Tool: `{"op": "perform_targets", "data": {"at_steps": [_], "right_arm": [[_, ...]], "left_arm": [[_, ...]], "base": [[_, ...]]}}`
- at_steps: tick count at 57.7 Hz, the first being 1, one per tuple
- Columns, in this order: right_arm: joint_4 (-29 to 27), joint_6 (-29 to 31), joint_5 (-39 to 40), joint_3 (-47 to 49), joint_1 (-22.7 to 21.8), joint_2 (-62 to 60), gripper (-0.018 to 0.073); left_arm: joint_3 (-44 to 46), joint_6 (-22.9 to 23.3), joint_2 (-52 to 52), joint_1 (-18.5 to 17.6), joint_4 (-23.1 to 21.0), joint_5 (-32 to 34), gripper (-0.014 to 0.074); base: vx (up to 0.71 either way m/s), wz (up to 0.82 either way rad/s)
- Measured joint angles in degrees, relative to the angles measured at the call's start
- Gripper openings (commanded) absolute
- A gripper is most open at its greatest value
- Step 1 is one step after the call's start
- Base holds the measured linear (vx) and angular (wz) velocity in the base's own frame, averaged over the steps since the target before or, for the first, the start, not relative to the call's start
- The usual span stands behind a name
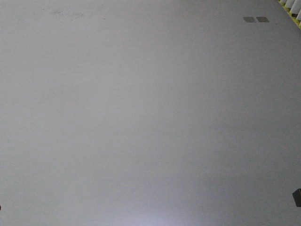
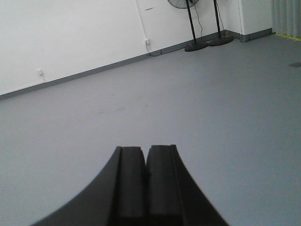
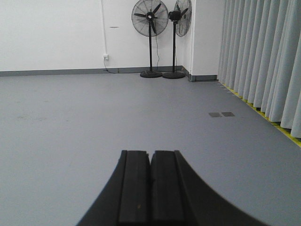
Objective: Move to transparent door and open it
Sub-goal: 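Drive the base forward across the grey floor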
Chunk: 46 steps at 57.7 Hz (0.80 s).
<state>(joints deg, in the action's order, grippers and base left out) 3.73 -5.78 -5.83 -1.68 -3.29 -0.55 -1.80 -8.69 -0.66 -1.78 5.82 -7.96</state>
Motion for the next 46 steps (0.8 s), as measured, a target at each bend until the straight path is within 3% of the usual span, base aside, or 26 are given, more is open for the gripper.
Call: {"op": "perform_targets", "data": {"at_steps": [46], "right_arm": [[0.0, 0.0, 0.0, 0.0, 0.0, 0.0, -0.0009]], "left_arm": [[0.0, 0.0, 0.0, 0.0, 0.0, 0.0, -0.0006]], "base": [[0.12, 0.07]]}}
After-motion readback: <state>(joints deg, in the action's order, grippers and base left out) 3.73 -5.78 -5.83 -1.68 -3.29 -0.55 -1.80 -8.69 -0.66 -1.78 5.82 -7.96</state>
